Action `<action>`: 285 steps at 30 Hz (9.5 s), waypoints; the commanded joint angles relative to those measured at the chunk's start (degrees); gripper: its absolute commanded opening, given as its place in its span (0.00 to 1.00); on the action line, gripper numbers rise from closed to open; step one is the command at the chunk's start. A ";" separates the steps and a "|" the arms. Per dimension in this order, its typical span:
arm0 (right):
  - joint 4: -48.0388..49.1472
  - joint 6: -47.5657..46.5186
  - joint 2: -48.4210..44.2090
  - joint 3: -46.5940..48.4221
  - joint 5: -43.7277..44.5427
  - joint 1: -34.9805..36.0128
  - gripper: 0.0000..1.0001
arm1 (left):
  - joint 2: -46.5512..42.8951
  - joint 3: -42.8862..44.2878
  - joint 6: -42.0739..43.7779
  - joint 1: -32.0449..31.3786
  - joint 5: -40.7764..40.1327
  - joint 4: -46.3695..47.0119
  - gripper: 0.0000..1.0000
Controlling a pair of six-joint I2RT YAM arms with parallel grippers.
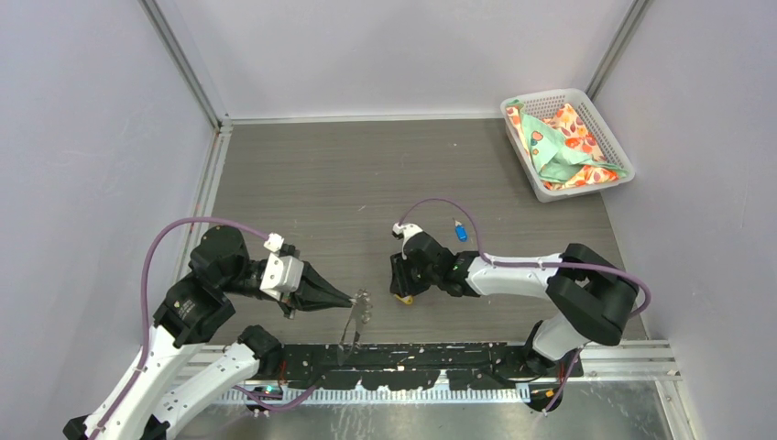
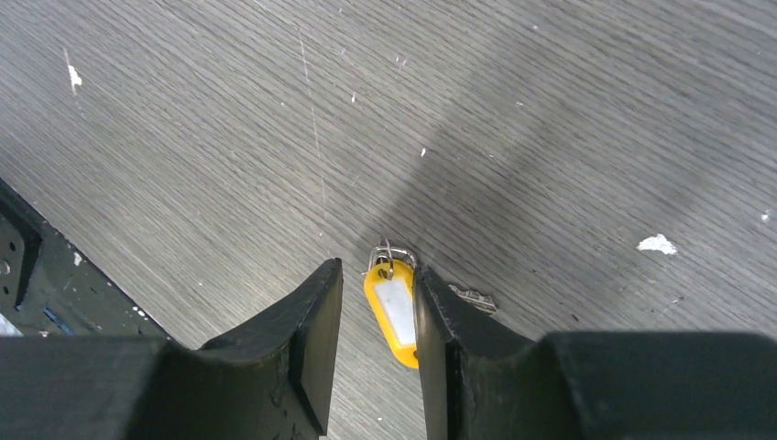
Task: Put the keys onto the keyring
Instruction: Pick up the key from the center of the board, then insert the key onto the keyring.
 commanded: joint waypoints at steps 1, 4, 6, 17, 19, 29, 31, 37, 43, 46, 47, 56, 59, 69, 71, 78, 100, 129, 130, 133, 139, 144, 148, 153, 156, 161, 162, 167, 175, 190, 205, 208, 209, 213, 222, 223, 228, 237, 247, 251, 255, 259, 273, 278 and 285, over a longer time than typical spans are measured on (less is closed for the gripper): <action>2.82 -0.84 1.29 2.04 0.39 0.32 0.39 | -0.18 2.29 -0.91 0.16 -0.28 2.13 0.00; 2.82 -1.20 1.75 1.95 0.40 0.39 0.38 | -0.12 2.37 -1.19 0.17 -0.28 2.38 0.00; 2.91 -1.22 2.12 1.85 0.19 0.38 0.35 | -0.04 2.38 -1.29 0.15 -0.28 2.48 0.00; 3.69 -1.70 1.90 1.49 -1.31 0.39 0.01 | -0.21 2.20 -1.76 0.14 -0.45 2.59 0.00; 3.90 -2.35 0.70 1.03 -1.01 0.35 0.01 | -0.21 2.15 -1.76 0.16 -0.46 2.58 0.00; 14.64 -12.06 -18.55 -9.04 -3.61 0.45 0.01 | -0.49 2.14 -1.76 0.15 -1.34 1.69 0.00; 10.44 -13.84 -23.05 -8.17 -5.35 0.39 0.01 | -0.32 2.16 -1.97 0.15 -1.06 1.78 0.00; -7.27 -25.08 -41.13 -0.88 -12.34 1.53 0.01 | 1.16 0.85 -6.83 0.19 2.18 5.82 0.00; -24.70 -40.03 -46.16 14.22 -22.22 1.73 0.01 | 3.84 -0.43 -11.74 0.20 7.20 13.77 0.00; -30.74 -45.28 -42.97 21.26 -26.80 1.78 0.01 | 5.54 0.56 -11.28 0.17 10.08 14.28 0.00; -31.69 -47.03 -41.87 23.58 -28.32 1.93 0.01 | 5.99 0.87 -10.80 0.18 10.86 14.17 0.00; -41.87 -60.28 -32.77 36.11 -32.73 3.59 0.01 | 7.44 2.41 -9.41 0.17 12.25 14.93 0.00; -40.58 -61.86 -31.47 36.28 -31.74 5.52 0.01 | 7.61 2.43 -9.41 0.19 12.26 14.96 0.00; -38.92 -67.02 -28.43 38.98 -25.52 12.52 0.01 | 7.69 3.27 2.38 0.15 12.62 12.09 0.00; -39.10 -68.31 -28.18 39.72 -23.62 13.19 0.01 | 7.09 4.02 10.08 0.13 12.35 8.13 0.00; -41.73 -72.43 -26.88 43.85 -21.61 16.12 0.01 | 9.43 8.02 21.53 0.14 13.23 -0.05 0.00; -32.32 -74.72 -26.85 39.08 -12.91 22.36 0.01 | 10.52 6.18 5.90 0.12 12.48 13.53 0.00; -35.66 -77.08 -28.00 39.95 -5.86 25.51 0.01 | 8.84 4.37 3.47 0.05 10.16 14.00 0.00; -35.67 -77.00 -28.18 39.82 -5.80 25.55 0.01 | 8.84 4.34 3.42 0.04 10.03 14.00 0.00; -35.78 -76.75 -28.06 39.76 -5.74 25.50 0.01 | 8.86 4.30 3.30 0.04 9.90 14.09 0.00; -34.13 -76.46 -27.64 39.82 -5.26 25.57 0.01 | 8.63 3.80 3.10 0.05 8.75 13.99 0.00; -32.99 -75.37 -27.69 39.46 -5.73 25.55 0.01 | 7.89 2.91 3.07 0.05 6.61 13.98 0.00; -32.54 -74.62 -27.39 39.38 -6.21 25.61 0.01 | 7.55 2.54 2.92 0.06 4.77 14.21 0.00; -32.51 -74.43 -27.16 39.11 -6.20 25.85 0.01 | 7.18 2.31 2.47 0.06 4.14 14.48 0.00; -32.53 -74.38 -27.00 39.26 -6.35 25.88 0.01 | 7.16 2.18 2.22 0.04 3.84 14.56 0.00; -32.59 -74.47 -26.93 39.33 -6.57 26.03 0.01 | 7.30 2.17 1.52 0.04 3.33 14.88 0.00; -32.59 -74.43 -26.93 39.35 -6.55 26.03 0.01 | 7.34 2.08 1.51 0.11 3.34 14.80 0.00; -32.27 -74.81 -26.53 39.51 -6.64 26.03 0.01 | 7.48 2.12 1.55 0.07 3.53 14.39 0.00; -31.48 -75.70 -25.60 40.02 -7.07 26.03 0.01 | 7.70 2.24 2.69 0.05 4.60 13.14 0.00; -31.41 -76.16 -25.20 40.95 -7.27 26.03 0.01 | 8.08 2.71 4.20 0.10 5.30 10.64 0.00; -33.97 -77.58 -22.55 43.77 -7.44 26.04 0.01 | 8.75 3.53 6.13 0.06 7.44 8.37 0.00; -33.75 -77.51 -22.59 43.52 -6.66 25.95 0.01 | 8.50 3.42 6.37 0.07 7.99 8.32 0.00; -33.63 -77.44 -22.50 43.43 -6.44 26.06 0.01 | 8.49 3.39 6.34 0.04 8.17 8.37 0.00; -34.46 -77.08 -21.20 44.71 -4.31 25.95 0.01 | 8.58 3.53 6.78 0.05 8.93 8.36 0.00; -34.61 -76.05 -19.71 44.88 -4.34 24.89 0.01 | 7.89 3.19 7.26 0.07 9.74 8.37 0.00; -34.69 -75.87 -19.56 45.03 -4.66 24.73 0.01 | 7.80 3.25 7.29 0.07 9.74 8.35 0.00; -33.90 -75.19 -18.89 45.22 -3.71 23.74 0.01 | 7.17 3.00 7.34 0.08 9.83 8.24 0.00; -31.27 -73.71 -20.75 42.98 -3.63 22.98 0.01 | 6.55 2.72 7.32 0.03 9.92 7.86 0.00; -30.12 -70.56 -18.01 44.19 -4.75 22.66 0.16 | 6.23 0.37 -6.87 0.12 4.06 21.75 0.00; -29.94 -67.09 -17.52 46.02 -4.05 21.89 0.26 | 7.12 1.28 -10.78 0.11 3.48 25.89 0.00; -31.38 -65.48 -17.15 48.25 -4.70 21.35 0.34 | 6.19 -0.25 -15.97 0.05 0.13 32.50 0.00; -35.81 -64.28 -15.88 51.95 -8.62 19.32 0.38 | 5.72 -1.45 -20.62 0.06 -2.03 39.00 0.00; -49.39 -64.62 -6.39 69.38 -24.48 12.24 0.40 | 2.82 -4.03 -27.34 -1.31 -5.71 49.22 0.00; -51.81 -66.04 -3.31 72.72 -28.00 10.87 0.41 | 1.70 -4.97 -28.12 -1.68 -5.64 50.10 0.00; -61.93 -69.11 2.85 83.95 -33.38 8.41 0.44 | 0.89 -5.47 -27.91 -1.81 -6.46 50.34 0.00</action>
